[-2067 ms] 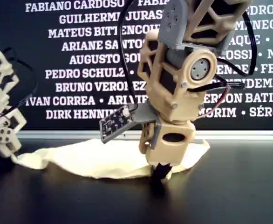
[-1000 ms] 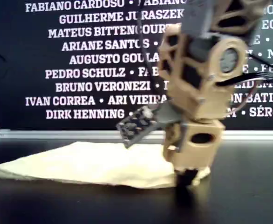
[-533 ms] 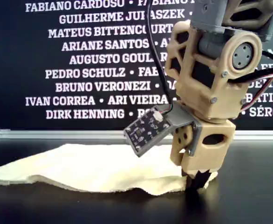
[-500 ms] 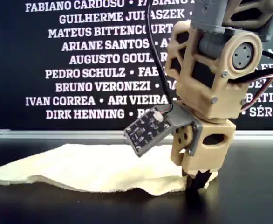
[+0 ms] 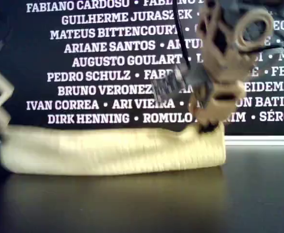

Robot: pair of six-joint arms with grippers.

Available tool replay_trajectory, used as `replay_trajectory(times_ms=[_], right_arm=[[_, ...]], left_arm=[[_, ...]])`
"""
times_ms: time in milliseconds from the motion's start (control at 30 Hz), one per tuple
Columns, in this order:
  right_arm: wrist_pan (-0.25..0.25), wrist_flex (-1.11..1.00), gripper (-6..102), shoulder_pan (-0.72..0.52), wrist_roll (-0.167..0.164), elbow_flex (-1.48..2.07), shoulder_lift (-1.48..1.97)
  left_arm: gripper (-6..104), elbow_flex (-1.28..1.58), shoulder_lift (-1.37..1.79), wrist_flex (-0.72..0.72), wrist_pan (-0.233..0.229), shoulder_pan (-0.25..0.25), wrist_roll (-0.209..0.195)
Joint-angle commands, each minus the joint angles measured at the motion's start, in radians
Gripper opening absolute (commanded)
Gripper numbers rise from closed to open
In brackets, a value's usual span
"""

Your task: Fold a cloth

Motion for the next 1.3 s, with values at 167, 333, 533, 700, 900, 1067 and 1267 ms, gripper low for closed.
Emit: replay_trajectory(times_ms=[167,333,533,700,900,1067,1267], right_arm=[[0.008,-0.005,-1,-0.009,-0.003,-0.362,-0.19],[0.009,-0.005,-1,-0.011,-0.006,-0.669,-0.431],[0.009,-0.005,-1,-0.037,-0.008,-1.124,-0.759],[-0.006,-0.005,-1,-0.104,-0.006,-1.439,-0.963],[-0.008,-0.005,-1,-0.135,-0.005,-1.689,-1.173],[-0.009,-0.005,-1,-0.132,-0.005,-1.818,-1.276],[-0.009,-0.006,-1,-0.132,-0.005,-1.921,-1.348]], left_arm=[[-1,-0.44,-0.279,-0.023,-0.003,0.129,0.005],[-1,-0.767,-0.595,-0.023,-0.005,0.163,0.005],[-1,-1.178,-0.902,-0.021,-0.006,0.166,0.005],[-1,-1.454,-1.086,-0.02,-0.006,0.187,0.005],[-1,-1.651,-1.224,-0.018,-0.006,0.19,0.006],[-1,-1.706,-1.275,-0.02,-0.006,0.19,0.006],[-1,-1.718,-1.282,-0.02,-0.006,0.19,0.006]])
